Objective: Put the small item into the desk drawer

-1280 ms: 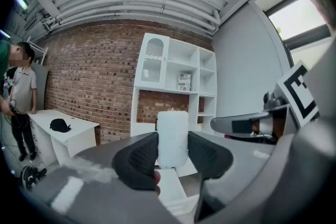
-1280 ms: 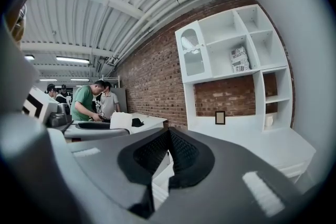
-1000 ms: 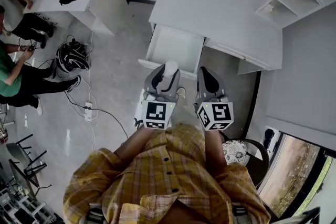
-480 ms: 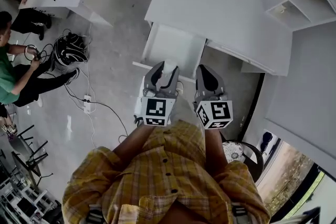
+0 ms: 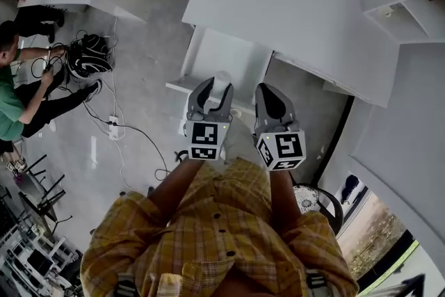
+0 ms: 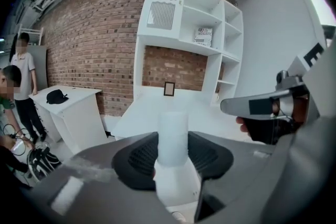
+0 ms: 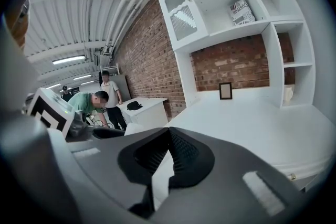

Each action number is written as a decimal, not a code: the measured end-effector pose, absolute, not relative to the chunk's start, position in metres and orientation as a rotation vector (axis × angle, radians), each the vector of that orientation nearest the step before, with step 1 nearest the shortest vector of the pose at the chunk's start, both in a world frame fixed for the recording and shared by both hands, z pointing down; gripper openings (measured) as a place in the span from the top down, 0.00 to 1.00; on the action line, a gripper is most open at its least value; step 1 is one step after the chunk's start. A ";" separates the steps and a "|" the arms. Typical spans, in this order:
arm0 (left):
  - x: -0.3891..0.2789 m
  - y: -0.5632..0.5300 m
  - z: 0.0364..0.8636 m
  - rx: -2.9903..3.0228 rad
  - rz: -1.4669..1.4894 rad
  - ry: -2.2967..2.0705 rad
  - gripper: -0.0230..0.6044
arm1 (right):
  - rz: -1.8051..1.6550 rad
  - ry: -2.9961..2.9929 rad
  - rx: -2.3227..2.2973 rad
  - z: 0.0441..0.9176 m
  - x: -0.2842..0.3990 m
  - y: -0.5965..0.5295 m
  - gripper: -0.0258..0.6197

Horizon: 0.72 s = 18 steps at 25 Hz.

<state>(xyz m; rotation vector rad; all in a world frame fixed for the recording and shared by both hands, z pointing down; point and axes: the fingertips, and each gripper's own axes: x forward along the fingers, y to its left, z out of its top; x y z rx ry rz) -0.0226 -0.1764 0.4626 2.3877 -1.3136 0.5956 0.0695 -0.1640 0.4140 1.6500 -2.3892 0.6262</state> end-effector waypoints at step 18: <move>-0.012 -0.220 0.580 2.165 0.750 -1.279 0.68 | 0.764 -2.331 1.561 0.497 0.082 -0.198 0.96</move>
